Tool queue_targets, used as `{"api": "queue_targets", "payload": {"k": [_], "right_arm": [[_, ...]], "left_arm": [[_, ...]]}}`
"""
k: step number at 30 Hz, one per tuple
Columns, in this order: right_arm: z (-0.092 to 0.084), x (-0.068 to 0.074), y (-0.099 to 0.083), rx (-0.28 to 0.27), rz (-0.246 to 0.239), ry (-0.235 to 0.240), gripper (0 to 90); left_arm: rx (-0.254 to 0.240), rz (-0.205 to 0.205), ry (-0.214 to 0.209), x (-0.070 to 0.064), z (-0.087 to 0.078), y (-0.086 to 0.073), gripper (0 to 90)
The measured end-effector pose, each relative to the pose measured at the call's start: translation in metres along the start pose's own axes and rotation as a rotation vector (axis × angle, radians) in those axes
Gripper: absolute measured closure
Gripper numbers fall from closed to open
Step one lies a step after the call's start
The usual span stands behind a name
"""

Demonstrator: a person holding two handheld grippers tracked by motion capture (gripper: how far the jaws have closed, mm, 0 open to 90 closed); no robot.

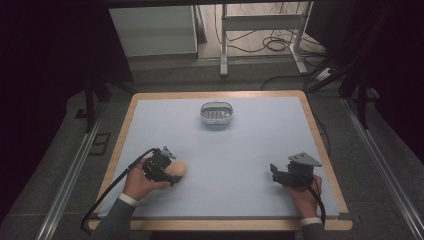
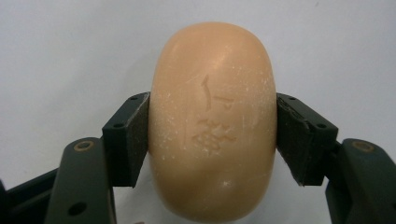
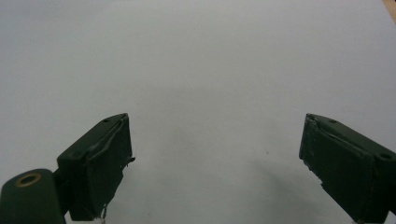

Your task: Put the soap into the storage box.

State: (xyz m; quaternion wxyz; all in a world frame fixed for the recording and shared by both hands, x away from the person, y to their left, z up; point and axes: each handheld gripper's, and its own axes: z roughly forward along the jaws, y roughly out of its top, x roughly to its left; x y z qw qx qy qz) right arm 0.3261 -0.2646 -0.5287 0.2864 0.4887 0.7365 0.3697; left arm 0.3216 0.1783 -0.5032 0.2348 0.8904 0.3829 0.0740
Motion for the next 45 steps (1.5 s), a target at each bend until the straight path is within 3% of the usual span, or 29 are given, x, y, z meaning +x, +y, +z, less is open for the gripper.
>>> {"api": "queue_targets", "payload": {"k": [17,45], "right_arm": [[0.0,0.0,0.0,0.001,0.001,-0.002,9.4],[0.0,0.0,0.0,0.005,0.004,-0.002,9.4]], "left_arm": [[-0.019,0.008,0.013,0.006,-0.011,0.016,32.8],[-0.031,0.031,0.018,0.01,-0.01,0.05,32.8]]}}
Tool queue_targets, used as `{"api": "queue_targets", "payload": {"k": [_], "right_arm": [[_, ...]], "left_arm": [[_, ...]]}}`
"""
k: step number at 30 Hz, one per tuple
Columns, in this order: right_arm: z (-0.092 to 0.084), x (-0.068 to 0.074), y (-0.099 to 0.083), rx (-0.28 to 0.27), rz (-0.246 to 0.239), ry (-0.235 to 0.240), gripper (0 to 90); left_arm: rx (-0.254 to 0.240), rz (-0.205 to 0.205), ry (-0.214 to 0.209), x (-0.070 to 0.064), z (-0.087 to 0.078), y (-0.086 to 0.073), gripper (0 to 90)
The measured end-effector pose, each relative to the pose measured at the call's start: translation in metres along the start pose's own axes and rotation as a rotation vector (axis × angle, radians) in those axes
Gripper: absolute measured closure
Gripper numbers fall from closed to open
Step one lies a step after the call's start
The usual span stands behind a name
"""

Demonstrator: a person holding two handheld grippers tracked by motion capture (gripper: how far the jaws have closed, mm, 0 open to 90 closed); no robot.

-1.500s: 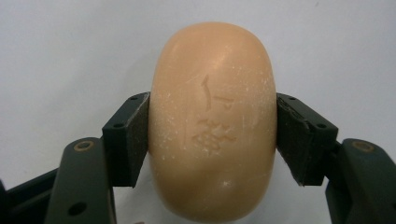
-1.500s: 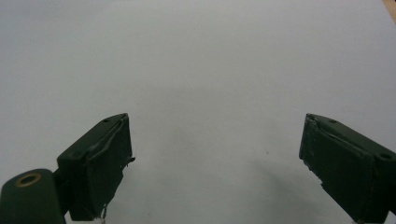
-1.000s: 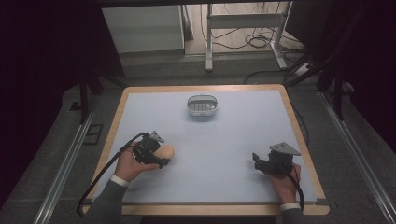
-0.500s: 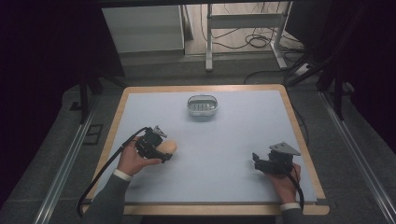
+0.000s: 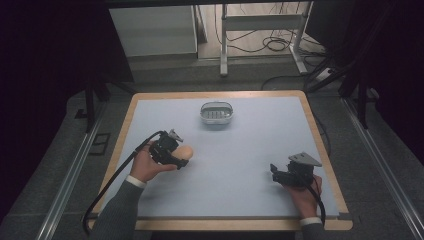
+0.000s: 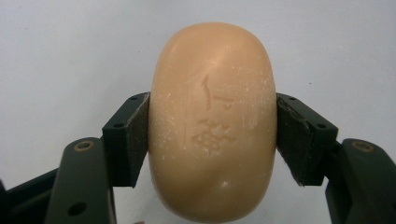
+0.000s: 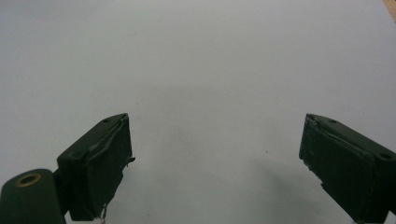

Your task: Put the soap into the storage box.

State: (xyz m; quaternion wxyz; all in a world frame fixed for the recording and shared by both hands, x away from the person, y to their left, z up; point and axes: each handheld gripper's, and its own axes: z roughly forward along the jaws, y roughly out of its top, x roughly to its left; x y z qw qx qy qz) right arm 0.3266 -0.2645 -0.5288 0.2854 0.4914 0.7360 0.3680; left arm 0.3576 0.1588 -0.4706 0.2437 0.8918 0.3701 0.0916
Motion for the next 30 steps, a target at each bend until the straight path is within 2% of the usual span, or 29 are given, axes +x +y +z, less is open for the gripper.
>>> {"api": "queue_targets", "payload": {"k": [30], "right_arm": [[0.0,0.0,0.0,0.004,-0.002,-0.005,9.6]], "left_arm": [[-0.002,-0.004,0.011,0.011,0.006,0.019,32.8]]}}
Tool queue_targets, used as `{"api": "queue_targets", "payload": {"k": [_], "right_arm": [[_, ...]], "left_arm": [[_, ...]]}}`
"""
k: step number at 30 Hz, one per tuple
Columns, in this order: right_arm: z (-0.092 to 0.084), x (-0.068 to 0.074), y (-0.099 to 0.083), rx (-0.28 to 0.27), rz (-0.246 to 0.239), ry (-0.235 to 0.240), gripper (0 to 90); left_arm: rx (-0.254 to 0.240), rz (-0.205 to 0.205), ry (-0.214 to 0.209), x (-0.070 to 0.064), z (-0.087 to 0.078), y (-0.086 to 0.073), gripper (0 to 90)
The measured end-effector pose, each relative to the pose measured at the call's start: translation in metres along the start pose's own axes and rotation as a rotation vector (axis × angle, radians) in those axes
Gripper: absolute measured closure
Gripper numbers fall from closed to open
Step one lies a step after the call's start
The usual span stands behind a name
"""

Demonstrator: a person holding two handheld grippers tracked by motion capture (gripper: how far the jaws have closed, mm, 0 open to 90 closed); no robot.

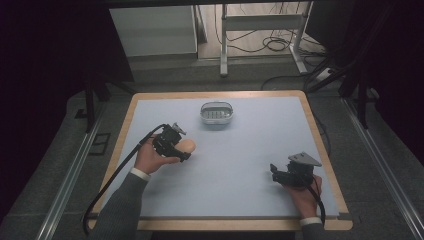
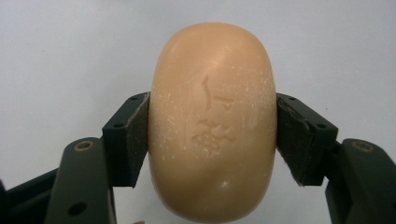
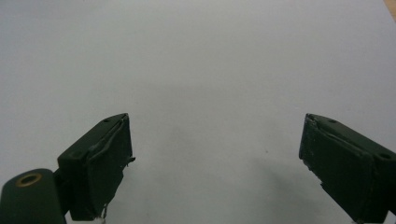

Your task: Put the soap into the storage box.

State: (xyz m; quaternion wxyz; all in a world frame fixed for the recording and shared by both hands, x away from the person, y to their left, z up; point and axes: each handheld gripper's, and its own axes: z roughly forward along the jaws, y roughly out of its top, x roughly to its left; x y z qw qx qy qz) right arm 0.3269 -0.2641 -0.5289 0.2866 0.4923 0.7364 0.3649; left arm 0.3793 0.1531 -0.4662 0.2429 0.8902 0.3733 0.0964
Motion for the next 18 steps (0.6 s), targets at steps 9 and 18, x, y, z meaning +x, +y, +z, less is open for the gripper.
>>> {"api": "queue_targets", "payload": {"k": [9,18], "right_arm": [[0.0,0.0,0.0,0.0,0.001,-0.002,9.6],[0.0,0.0,0.0,-0.003,-0.003,-0.001,9.6]], "left_arm": [[-0.016,-0.001,0.004,0.001,-0.004,0.008,32.7],[-0.016,0.005,0.011,0.005,-0.006,0.016,32.8]]}}
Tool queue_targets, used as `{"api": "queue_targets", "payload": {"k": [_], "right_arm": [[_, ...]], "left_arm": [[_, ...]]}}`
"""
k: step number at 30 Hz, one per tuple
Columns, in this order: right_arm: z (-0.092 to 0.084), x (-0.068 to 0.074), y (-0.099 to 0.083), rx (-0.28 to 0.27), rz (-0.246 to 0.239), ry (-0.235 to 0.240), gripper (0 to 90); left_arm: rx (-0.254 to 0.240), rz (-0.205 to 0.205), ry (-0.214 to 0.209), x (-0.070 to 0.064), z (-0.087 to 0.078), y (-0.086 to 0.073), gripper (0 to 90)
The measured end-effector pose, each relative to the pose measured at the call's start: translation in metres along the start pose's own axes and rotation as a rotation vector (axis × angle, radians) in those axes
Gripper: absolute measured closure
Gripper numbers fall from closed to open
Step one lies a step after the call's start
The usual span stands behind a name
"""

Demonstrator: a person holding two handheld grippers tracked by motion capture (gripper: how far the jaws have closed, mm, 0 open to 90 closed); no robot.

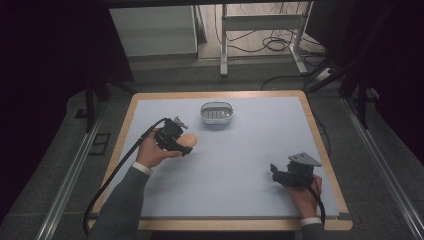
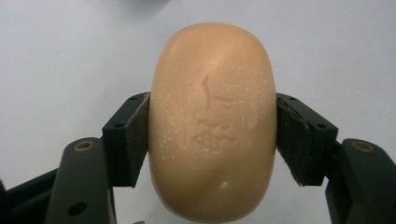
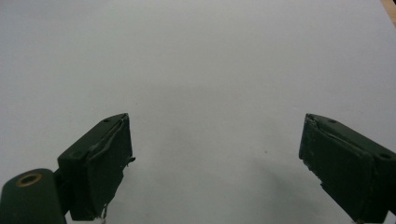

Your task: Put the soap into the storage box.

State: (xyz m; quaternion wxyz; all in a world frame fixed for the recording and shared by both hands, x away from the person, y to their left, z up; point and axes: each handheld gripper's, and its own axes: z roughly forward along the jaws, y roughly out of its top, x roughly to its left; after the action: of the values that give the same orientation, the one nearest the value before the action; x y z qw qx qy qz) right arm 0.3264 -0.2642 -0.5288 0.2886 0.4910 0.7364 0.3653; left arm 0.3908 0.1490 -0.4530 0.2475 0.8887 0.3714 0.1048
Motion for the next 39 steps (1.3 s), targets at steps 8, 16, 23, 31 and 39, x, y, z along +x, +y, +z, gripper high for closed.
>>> {"api": "queue_targets", "payload": {"k": [8,16,23,31,39], "right_arm": [[0.0,0.0,0.0,0.001,0.004,0.001,9.6],[0.0,0.0,0.0,0.003,0.004,0.001,9.7],[0.0,0.0,0.0,0.003,0.004,0.0,9.7],[0.0,0.0,0.0,0.003,-0.002,-0.002,9.8],[0.001,0.0,0.0,0.005,0.003,-0.001,9.8]], "left_arm": [[-0.006,0.002,0.001,0.004,-0.001,0.009,32.8],[-0.007,0.005,0.0,0.008,0.002,0.018,32.8],[0.0,0.005,0.0,0.01,0.008,0.026,32.8],[0.006,0.009,0.011,0.015,0.01,0.036,32.8],[0.02,0.027,0.011,0.019,0.016,0.046,32.8]]}}
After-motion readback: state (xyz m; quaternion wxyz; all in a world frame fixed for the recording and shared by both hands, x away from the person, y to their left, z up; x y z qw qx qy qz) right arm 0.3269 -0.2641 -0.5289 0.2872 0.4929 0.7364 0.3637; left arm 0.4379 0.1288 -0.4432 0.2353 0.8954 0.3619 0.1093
